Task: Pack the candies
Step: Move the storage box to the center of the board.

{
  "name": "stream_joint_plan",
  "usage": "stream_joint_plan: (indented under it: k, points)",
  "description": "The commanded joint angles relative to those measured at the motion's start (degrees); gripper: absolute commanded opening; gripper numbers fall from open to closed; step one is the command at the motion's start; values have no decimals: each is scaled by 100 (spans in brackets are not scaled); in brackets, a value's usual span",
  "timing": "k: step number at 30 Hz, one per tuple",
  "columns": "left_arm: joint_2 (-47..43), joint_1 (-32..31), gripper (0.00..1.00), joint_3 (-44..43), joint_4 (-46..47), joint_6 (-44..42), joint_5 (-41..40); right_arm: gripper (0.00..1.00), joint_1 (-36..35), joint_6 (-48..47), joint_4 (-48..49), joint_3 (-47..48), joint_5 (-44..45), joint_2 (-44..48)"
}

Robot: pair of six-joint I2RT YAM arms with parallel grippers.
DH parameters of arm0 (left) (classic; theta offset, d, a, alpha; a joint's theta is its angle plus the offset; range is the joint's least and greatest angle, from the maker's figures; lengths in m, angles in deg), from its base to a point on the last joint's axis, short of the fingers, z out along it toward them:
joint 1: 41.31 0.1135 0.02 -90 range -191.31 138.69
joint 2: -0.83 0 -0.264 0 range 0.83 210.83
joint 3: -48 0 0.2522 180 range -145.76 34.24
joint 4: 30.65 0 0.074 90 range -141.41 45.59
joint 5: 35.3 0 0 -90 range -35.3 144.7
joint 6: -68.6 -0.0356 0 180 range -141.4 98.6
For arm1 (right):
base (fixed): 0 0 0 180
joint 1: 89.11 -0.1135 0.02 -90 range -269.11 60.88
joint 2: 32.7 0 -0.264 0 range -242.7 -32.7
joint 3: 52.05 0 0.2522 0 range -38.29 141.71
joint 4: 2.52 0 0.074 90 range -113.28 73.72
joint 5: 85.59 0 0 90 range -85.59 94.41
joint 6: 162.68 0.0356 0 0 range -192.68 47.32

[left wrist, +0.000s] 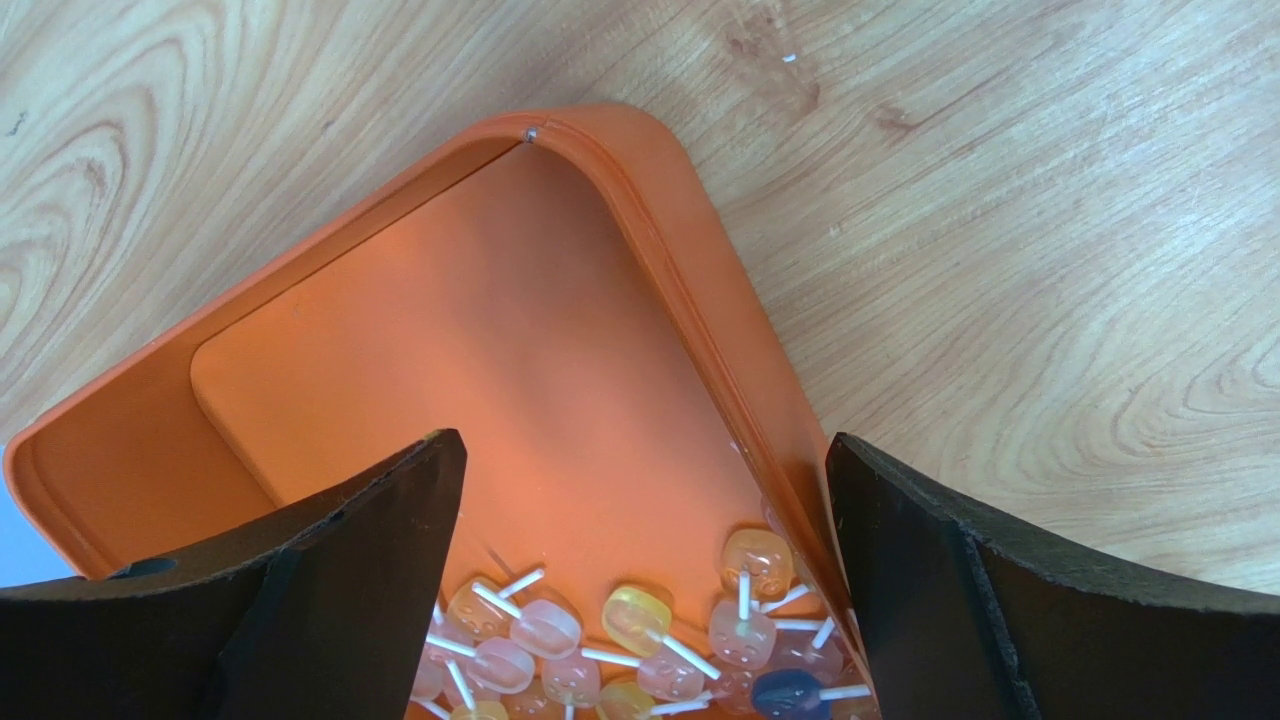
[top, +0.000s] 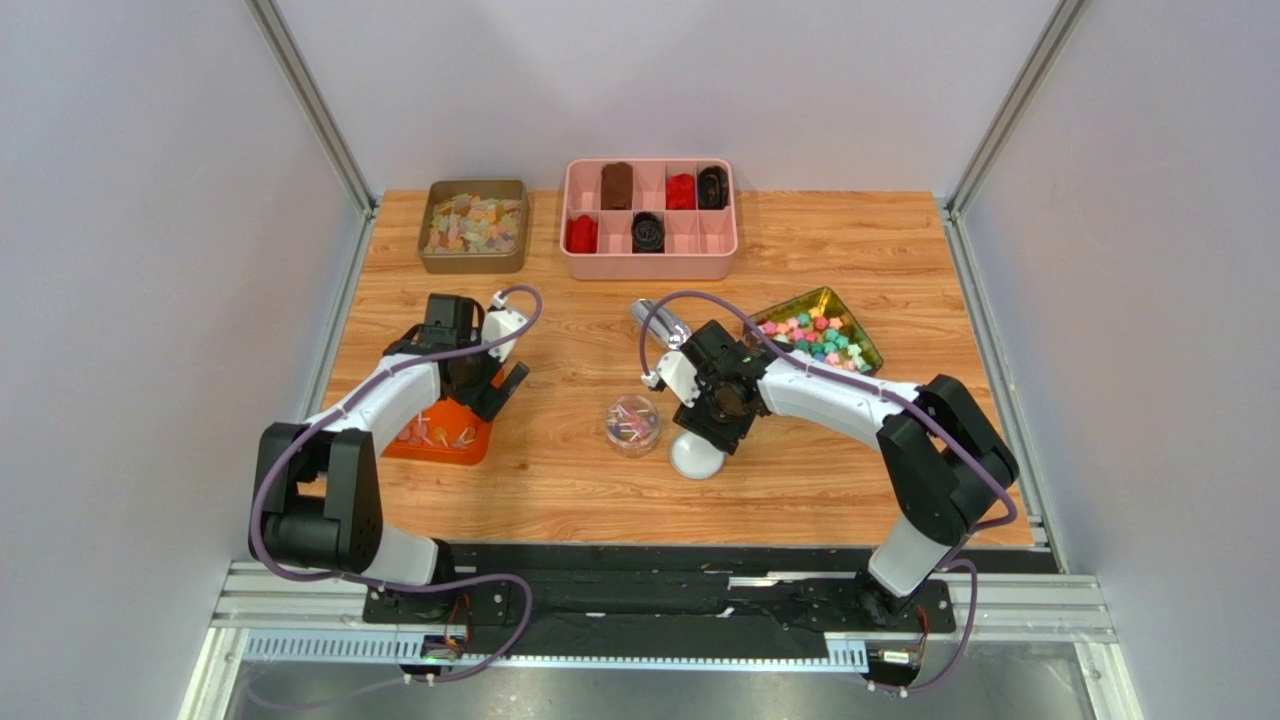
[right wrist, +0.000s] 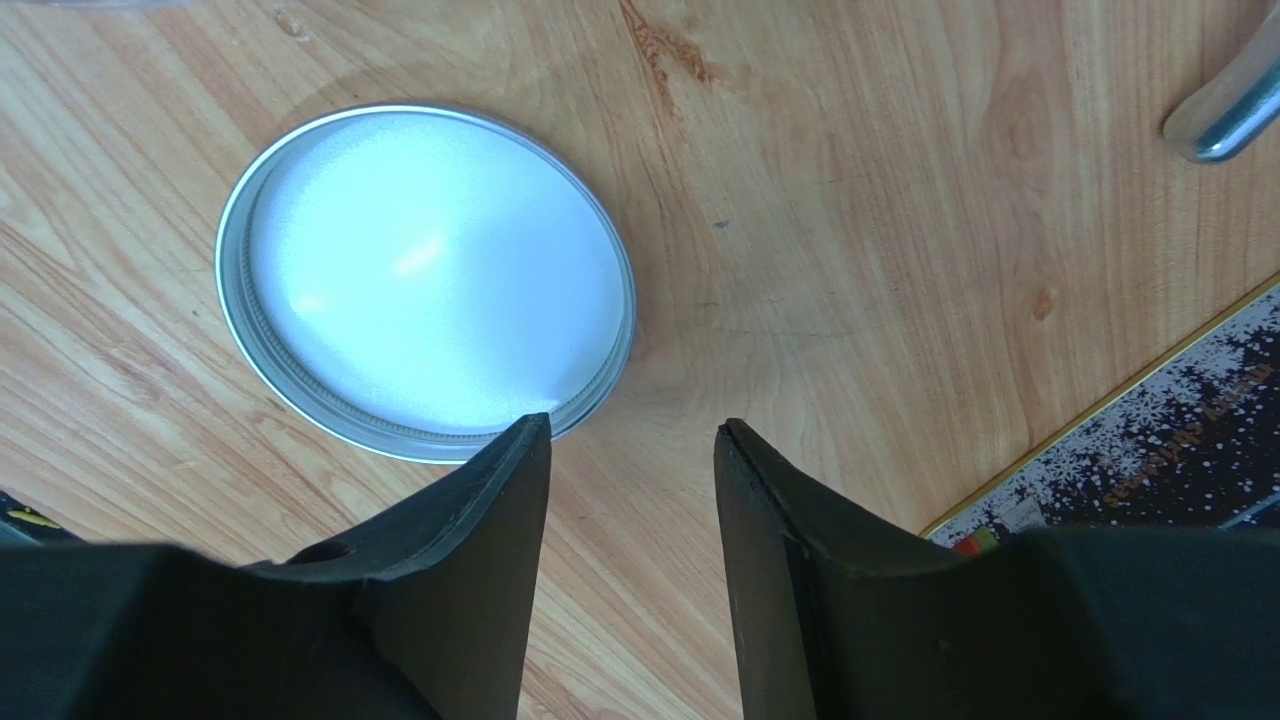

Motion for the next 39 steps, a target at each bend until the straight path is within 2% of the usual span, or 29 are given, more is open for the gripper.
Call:
stream_joint_plan:
  k: [1,10,14,17,18,20,21,26,31,39]
  points:
    - [1,90,99,-213,68,-187,19,45,-19,215,55,233,-211,-80]
    - [-298,125,99,-169,-38,-266,89,38,-62,461,310,215,140,-309]
    - [-403,125,99,-300,-266,-117,431,34,-133,496,354,206,150,-405]
    - [-597,125,99,-502,-476,32,896,23,-194,505,354,224,150,-476]
    - [-719,125,99,-555,-530,67,1020,13,-203,505,363,224,324,-476]
    - [-843,125,99,-713,-661,112,1379,2,-221,496,363,233,387,-484]
    - [-956,125,99,-801,-706,112,1486,0,-221,488,363,233,413,-484]
    - [-1264,108,99,-986,-864,-64,2145,0,-186,365,187,338,273,-388]
    - [-1388,-59,99,-1109,-891,-546,2331,0,-19,119,-480,724,-192,-98]
    - [-1625,-542,99,-1144,-557,-1373,2322,0,184,-207,-2280,2506,-1150,254]
